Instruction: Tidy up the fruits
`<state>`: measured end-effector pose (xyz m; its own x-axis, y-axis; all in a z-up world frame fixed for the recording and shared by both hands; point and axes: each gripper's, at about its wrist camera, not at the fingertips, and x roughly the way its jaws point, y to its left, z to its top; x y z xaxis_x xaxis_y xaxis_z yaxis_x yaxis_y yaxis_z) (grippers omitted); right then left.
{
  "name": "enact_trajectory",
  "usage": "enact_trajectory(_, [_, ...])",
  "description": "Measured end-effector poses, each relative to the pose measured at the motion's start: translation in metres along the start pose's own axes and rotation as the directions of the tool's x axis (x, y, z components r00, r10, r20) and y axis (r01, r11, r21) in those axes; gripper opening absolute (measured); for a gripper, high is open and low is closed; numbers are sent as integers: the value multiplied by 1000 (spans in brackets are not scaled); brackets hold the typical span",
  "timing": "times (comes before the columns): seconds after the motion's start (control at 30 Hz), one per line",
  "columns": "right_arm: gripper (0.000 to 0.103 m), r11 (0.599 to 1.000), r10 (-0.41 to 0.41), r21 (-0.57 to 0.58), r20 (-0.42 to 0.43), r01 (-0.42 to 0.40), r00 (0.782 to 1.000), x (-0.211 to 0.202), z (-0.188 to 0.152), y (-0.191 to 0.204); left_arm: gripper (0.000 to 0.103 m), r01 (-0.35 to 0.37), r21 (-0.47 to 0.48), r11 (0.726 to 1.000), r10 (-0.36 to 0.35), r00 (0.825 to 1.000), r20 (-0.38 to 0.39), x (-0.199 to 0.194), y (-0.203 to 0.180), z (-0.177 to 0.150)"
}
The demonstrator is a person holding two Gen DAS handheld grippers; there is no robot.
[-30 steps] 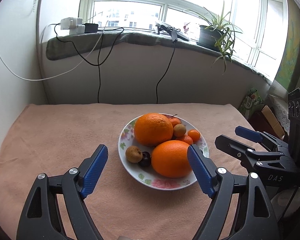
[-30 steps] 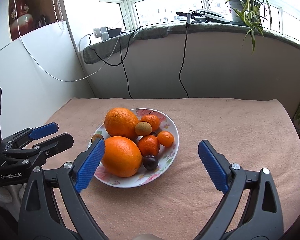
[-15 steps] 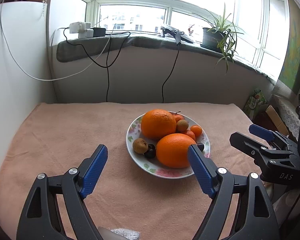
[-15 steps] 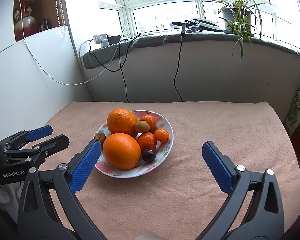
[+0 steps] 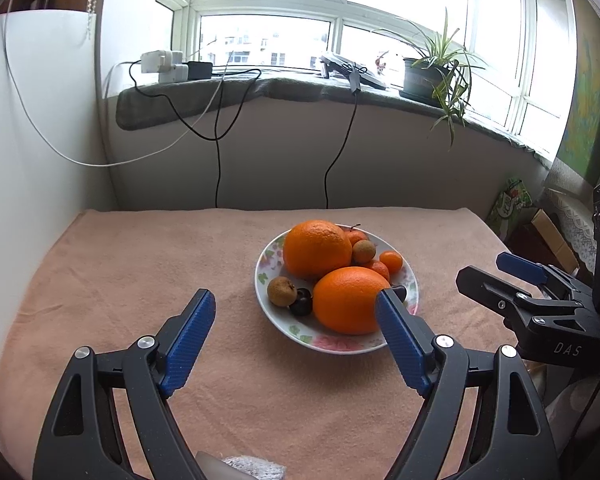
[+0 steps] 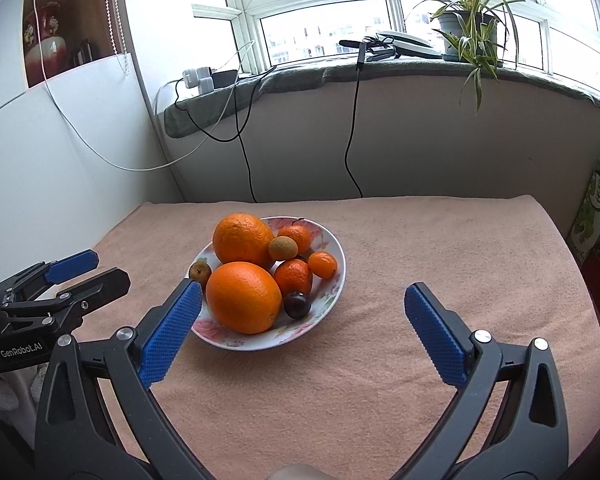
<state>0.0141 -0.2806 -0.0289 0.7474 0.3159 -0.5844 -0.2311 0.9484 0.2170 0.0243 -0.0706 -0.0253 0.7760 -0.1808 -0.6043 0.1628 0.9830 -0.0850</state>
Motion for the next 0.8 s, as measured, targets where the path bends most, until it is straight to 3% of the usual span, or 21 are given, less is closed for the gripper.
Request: enact_trajectory(0.8, [103,1000,11,4,-19,-11,1000,3,-1,4,83,-3,-6,1000,3,1000,7,-3,0,0])
